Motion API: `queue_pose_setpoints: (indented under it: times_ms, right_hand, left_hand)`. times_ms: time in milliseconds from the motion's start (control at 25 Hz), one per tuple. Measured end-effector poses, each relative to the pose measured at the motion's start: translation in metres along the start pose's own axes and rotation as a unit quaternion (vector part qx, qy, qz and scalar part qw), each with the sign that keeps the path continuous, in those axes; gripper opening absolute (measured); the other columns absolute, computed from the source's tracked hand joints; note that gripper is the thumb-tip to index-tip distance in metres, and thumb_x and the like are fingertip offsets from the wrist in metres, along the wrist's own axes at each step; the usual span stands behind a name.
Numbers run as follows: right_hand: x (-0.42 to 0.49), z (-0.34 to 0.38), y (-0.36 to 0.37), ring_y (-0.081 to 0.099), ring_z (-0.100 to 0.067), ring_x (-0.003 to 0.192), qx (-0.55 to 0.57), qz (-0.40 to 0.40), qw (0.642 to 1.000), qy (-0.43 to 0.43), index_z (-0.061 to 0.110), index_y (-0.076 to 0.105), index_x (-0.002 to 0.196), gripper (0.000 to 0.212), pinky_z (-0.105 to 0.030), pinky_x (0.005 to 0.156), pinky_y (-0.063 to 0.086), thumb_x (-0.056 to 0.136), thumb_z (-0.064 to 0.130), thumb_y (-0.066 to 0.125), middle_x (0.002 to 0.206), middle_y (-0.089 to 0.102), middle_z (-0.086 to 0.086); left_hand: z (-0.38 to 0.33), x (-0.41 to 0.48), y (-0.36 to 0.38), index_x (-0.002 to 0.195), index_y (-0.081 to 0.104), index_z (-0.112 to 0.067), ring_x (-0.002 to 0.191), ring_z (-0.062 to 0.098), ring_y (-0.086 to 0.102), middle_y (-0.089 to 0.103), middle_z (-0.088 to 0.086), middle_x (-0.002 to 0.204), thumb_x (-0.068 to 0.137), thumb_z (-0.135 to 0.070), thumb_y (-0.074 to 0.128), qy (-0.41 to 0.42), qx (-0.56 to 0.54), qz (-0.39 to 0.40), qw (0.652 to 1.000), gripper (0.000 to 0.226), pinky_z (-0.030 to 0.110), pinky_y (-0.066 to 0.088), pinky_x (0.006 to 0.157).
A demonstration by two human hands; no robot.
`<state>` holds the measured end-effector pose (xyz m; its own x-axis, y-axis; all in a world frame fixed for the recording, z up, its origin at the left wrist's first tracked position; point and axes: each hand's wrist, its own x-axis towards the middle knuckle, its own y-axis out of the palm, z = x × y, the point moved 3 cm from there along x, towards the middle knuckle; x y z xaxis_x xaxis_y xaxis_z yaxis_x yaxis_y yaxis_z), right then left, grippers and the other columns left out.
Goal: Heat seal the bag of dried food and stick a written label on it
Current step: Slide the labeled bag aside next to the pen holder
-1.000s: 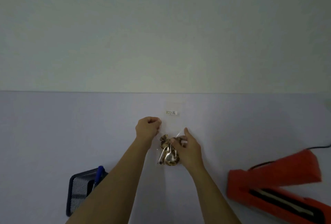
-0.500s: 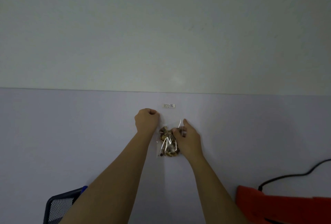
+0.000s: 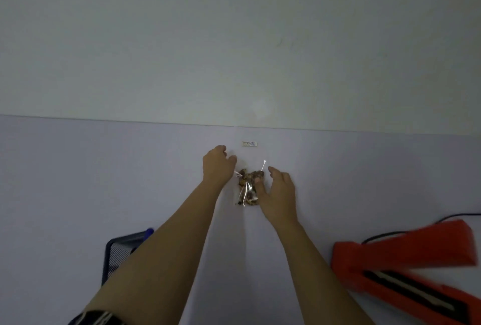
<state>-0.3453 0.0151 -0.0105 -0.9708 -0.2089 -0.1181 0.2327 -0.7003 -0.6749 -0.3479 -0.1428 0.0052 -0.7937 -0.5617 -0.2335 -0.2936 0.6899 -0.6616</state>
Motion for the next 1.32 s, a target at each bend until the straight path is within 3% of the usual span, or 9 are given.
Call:
queue_pose_setpoints:
  times_ms: [40, 80, 200, 360, 520, 600, 760, 1080, 1320]
  right_hand:
    - [-0.009, 0.006, -0.002, 0.046, -0.029, 0.117, -0.004, 0.005, 1.000, -0.019, 0.008, 0.047, 0.130, 0.045, -0.035, 0.097, 0.039, 0.090, 0.026, 0.055, 0.123, 0.050, -0.013]
    - [-0.023, 0.013, -0.003, 0.046, -0.029, 0.116, -0.011, 0.013, 0.999, -0.037, 0.009, 0.046, 0.131, 0.044, -0.035, 0.096, 0.039, 0.091, 0.026, 0.054, 0.123, 0.050, -0.013]
    - [-0.072, 0.027, 0.008, 0.039, -0.029, 0.127, -0.077, 0.070, 0.990, -0.090, 0.009, 0.037, 0.137, 0.049, -0.038, 0.104, 0.036, 0.095, 0.031, 0.044, 0.137, 0.043, -0.013]
    - [-0.141, 0.024, 0.039, 0.009, -0.025, 0.144, -0.158, 0.166, 0.966, -0.121, 0.008, 0.016, 0.146, 0.058, -0.037, 0.116, 0.013, 0.099, 0.035, 0.033, 0.157, 0.012, -0.011]
    - [-0.190, 0.010, 0.071, -0.002, -0.024, 0.145, -0.231, 0.195, 0.941, -0.150, 0.009, 0.008, 0.148, 0.059, -0.040, 0.116, 0.007, 0.099, 0.038, 0.026, 0.158, -0.001, -0.009]
    - [-0.201, 0.002, 0.082, -0.004, -0.025, 0.145, -0.264, 0.189, 0.932, -0.159, 0.010, 0.007, 0.148, 0.060, -0.042, 0.116, 0.007, 0.099, 0.040, 0.024, 0.158, -0.003, -0.009]
    - [-0.212, -0.004, 0.097, -0.006, -0.025, 0.145, -0.294, 0.195, 0.921, -0.165, 0.011, 0.002, 0.148, 0.074, -0.043, 0.116, 0.004, 0.088, 0.054, 0.000, 0.158, -0.006, -0.008]
    - [-0.215, -0.009, 0.104, -0.010, -0.021, 0.144, -0.299, 0.192, 0.920, -0.165, 0.013, -0.004, 0.147, 0.084, -0.041, 0.116, -0.002, 0.075, 0.055, -0.014, 0.157, -0.011, -0.004]
    - [-0.174, 0.000, 0.086, -0.008, -0.022, 0.145, -0.291, 0.144, 0.937, -0.128, 0.011, -0.005, 0.147, 0.069, -0.041, 0.117, 0.002, 0.092, 0.052, 0.004, 0.157, -0.009, -0.007]
  left_hand:
    - [-0.005, -0.010, -0.011, 0.096, 0.061, -0.014, 0.092, 0.024, 0.056, 0.062, 0.005, 0.092, 0.090, -0.014, 0.054, 0.019, 0.011, 0.002, 1.000, 0.009, 0.028, 0.041, 0.080]
    - [-0.009, -0.022, -0.024, 0.112, 0.059, -0.006, 0.102, 0.026, 0.056, 0.063, 0.013, 0.106, 0.091, -0.015, 0.054, 0.037, 0.034, 0.005, 0.999, 0.024, 0.028, 0.039, 0.087]
    - [-0.012, -0.068, -0.070, 0.120, 0.055, -0.003, 0.107, 0.026, 0.056, 0.060, 0.017, 0.117, 0.093, -0.017, 0.052, 0.089, 0.061, -0.010, 0.994, 0.031, 0.028, 0.038, 0.091]
    - [0.030, -0.142, -0.123, 0.136, 0.044, -0.001, 0.121, 0.026, 0.052, 0.054, 0.016, 0.135, 0.096, -0.016, 0.048, 0.116, 0.016, -0.107, 0.987, 0.042, 0.029, 0.037, 0.102]
    - [0.103, -0.205, -0.139, 0.139, 0.038, 0.001, 0.128, 0.029, 0.043, 0.048, 0.017, 0.139, 0.098, -0.020, 0.044, 0.012, -0.020, -0.192, 0.981, 0.046, 0.033, 0.034, 0.105]
    - [0.131, -0.218, -0.132, 0.135, 0.041, 0.003, 0.125, 0.031, 0.045, 0.050, 0.019, 0.135, 0.099, -0.024, 0.042, -0.068, -0.034, -0.181, 0.981, 0.045, 0.035, 0.037, 0.101]
    - [0.155, -0.219, -0.116, 0.089, 0.053, 0.000, 0.078, 0.029, 0.052, 0.055, 0.013, 0.080, 0.101, -0.028, 0.032, -0.131, -0.086, -0.140, 0.978, 0.037, 0.033, 0.036, 0.057]
    - [0.164, -0.207, -0.114, 0.075, 0.046, -0.002, 0.066, 0.024, 0.045, 0.046, 0.003, 0.064, 0.101, -0.023, 0.029, -0.116, -0.040, -0.155, 0.980, 0.037, 0.024, 0.029, 0.046]
    - [0.121, -0.159, -0.109, 0.073, 0.045, -0.003, 0.066, 0.023, 0.044, 0.052, 0.011, 0.073, 0.101, -0.022, 0.029, -0.058, -0.024, -0.134, 0.989, 0.037, 0.028, 0.029, 0.050]
